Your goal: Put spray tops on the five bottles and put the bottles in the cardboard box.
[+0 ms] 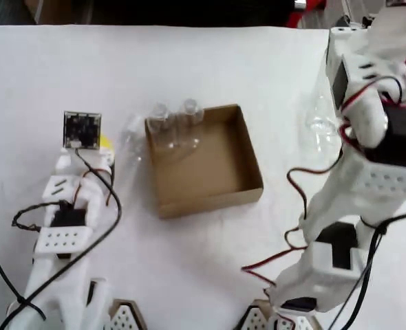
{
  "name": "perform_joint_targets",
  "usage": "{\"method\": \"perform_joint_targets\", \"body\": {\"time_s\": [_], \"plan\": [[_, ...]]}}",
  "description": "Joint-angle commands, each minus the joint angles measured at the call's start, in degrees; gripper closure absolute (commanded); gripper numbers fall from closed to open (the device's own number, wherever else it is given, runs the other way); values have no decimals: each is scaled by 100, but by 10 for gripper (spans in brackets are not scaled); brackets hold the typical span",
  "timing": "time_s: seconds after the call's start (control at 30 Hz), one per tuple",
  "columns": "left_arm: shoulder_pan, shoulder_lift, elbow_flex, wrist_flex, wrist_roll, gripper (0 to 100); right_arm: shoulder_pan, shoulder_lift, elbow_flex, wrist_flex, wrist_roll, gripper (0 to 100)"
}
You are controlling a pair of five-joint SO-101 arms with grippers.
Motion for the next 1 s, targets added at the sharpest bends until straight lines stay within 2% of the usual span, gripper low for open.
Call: {"method": "perform_joint_targets", "body": {"time_s": [0.0,0.2,0.5,0.97], "plan": [[-92,-189,-35,-167,-79,950,-57,-523,-211,154,-79,983],[-92,-189,-26,-167,-79,950,-382,-1235,105,154,-62,983],[-92,-207,35,-202,-79,950,-1182,-3081,2822,57,-53,983],[-92,-207,44,-202,-79,950,-1429,-4813,6268,-1771,-53,983]]}}
